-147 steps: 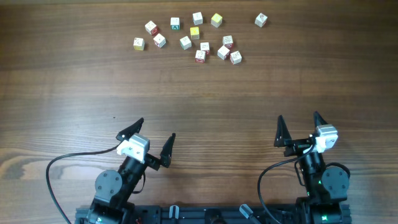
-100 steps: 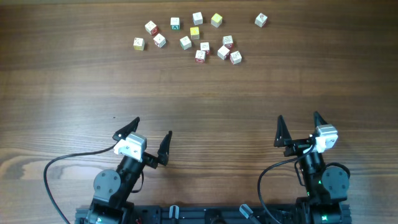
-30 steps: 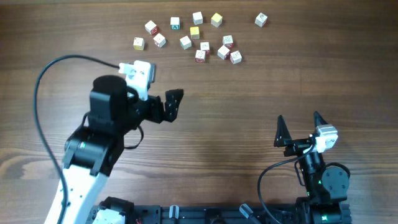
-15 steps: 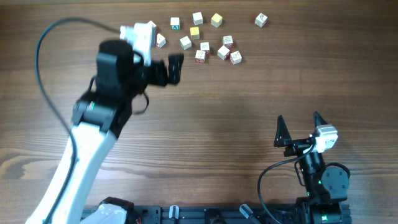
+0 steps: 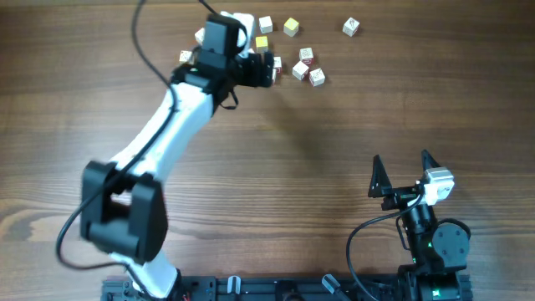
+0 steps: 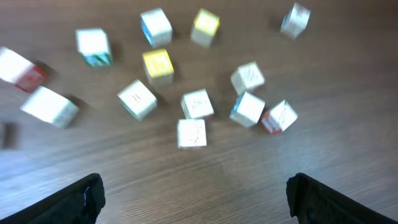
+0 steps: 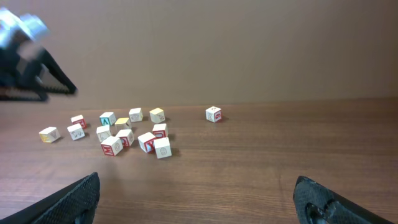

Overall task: Form a horizontal line
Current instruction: 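Reach left gripper into block cluster and grasp a picture block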

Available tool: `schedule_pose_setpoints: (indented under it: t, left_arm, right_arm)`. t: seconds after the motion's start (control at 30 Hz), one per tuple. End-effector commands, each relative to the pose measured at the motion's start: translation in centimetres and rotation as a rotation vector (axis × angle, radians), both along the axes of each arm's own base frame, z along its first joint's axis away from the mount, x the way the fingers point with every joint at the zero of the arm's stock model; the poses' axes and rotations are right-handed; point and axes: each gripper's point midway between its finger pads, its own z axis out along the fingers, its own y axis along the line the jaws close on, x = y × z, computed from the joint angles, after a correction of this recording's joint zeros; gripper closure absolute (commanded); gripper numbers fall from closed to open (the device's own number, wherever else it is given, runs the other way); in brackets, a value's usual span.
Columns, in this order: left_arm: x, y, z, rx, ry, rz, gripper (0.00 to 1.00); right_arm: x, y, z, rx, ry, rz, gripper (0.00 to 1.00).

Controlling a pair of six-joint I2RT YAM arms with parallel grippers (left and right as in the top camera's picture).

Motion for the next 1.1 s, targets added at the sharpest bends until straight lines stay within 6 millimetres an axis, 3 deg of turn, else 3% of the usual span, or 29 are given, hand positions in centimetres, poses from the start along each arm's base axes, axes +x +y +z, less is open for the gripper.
schedule_pose_setpoints:
  t: [0.0, 0.4, 0.67, 0.87, 1.07]
  left_arm:
    - [0.6, -1.6, -3.2, 0.035, 0.024, -0.035, 0.04]
    - [3.1, -3.5, -9.8, 0.031, 0.016, -0.049, 0.00]
    - [4.4, -4.0, -12.5, 0.018, -0.019, -0.049, 0.00]
    - [5.1, -4.1, -13.3, 0.016, -0.044, -0.040, 0.00]
    - [5.6, -3.3, -13.5, 0.050, -0.058, -0.003, 0.28]
  right_arm:
    - [0.0, -0.3, 0.2, -0.014, -0.009, -0.017, 0.00]
    - [0.0, -0.3, 0.2, -0.014, -0.009, -0.017, 0.00]
    - [0.0, -0.3, 0.2, -0.014, -0.009, -0.017, 0.00]
    - [0.0, -0.3, 0.2, -0.014, -0.009, -0.017, 0.00]
    - [0.0, -0.3, 0.2, -0.014, -0.009, -0.017, 0.00]
